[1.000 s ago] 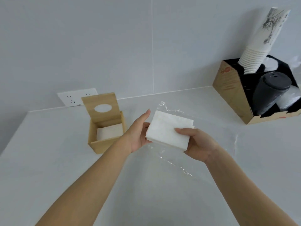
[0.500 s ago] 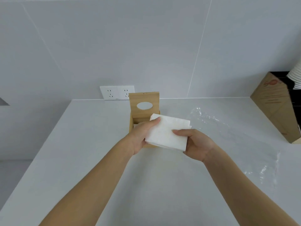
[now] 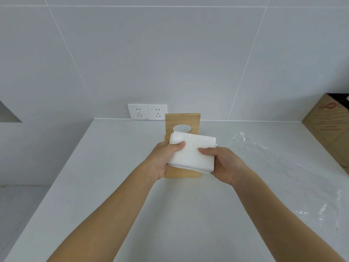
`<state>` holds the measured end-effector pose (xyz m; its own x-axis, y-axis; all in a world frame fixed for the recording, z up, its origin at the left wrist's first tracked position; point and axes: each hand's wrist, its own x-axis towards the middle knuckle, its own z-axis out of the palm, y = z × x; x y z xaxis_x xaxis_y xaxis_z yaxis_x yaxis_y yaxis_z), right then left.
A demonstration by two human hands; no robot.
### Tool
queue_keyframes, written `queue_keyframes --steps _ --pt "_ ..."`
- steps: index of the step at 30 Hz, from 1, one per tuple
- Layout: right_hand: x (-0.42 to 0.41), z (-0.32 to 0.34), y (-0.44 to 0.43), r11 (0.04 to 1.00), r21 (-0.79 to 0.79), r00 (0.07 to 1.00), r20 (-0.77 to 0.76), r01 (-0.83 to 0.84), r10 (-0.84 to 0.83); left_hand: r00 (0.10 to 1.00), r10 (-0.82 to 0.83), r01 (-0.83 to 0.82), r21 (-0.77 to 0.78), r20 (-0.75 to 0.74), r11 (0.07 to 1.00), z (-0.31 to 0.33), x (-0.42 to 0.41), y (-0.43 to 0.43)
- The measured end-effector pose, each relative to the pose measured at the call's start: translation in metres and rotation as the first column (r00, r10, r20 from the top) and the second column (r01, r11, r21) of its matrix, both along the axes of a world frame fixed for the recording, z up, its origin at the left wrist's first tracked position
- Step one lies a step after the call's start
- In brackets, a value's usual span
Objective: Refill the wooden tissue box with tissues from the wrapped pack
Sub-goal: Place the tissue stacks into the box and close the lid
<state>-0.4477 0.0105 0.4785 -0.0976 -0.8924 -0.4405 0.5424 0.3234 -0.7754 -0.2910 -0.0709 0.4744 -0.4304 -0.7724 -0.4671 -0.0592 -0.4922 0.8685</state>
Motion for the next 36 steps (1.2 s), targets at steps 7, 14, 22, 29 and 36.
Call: queue_keyframes --steps 7,14,22,29,36 --pt "-0.004 0.000 -0.013 0.993 0.018 0.947 -0.305 0.114 -0.103 0.996 0.039 -0.037 -0.023 0.075 0.999 0.003 -0.004 -0.012" --pt "0.000 -0.011 -0.036 0.987 0.032 0.862 -0.493 0.157 -0.121 0.964 0.083 -0.051 -0.133 0.252 0.990 -0.001 -0.001 -0.027" --pt "0.000 -0.025 -0.051 0.983 0.063 0.767 -0.634 0.171 -0.093 0.944 0.100 -0.032 -0.216 0.313 0.976 -0.007 0.003 -0.038" --pt "0.001 -0.031 -0.056 0.981 0.047 0.614 -0.785 0.186 -0.079 0.914 0.090 0.028 -0.282 0.396 0.959 -0.007 0.000 -0.040" --pt "0.003 -0.032 -0.058 0.988 0.074 0.488 -0.873 0.135 -0.002 0.904 0.083 0.041 -0.279 0.420 0.960 -0.009 0.001 -0.041"
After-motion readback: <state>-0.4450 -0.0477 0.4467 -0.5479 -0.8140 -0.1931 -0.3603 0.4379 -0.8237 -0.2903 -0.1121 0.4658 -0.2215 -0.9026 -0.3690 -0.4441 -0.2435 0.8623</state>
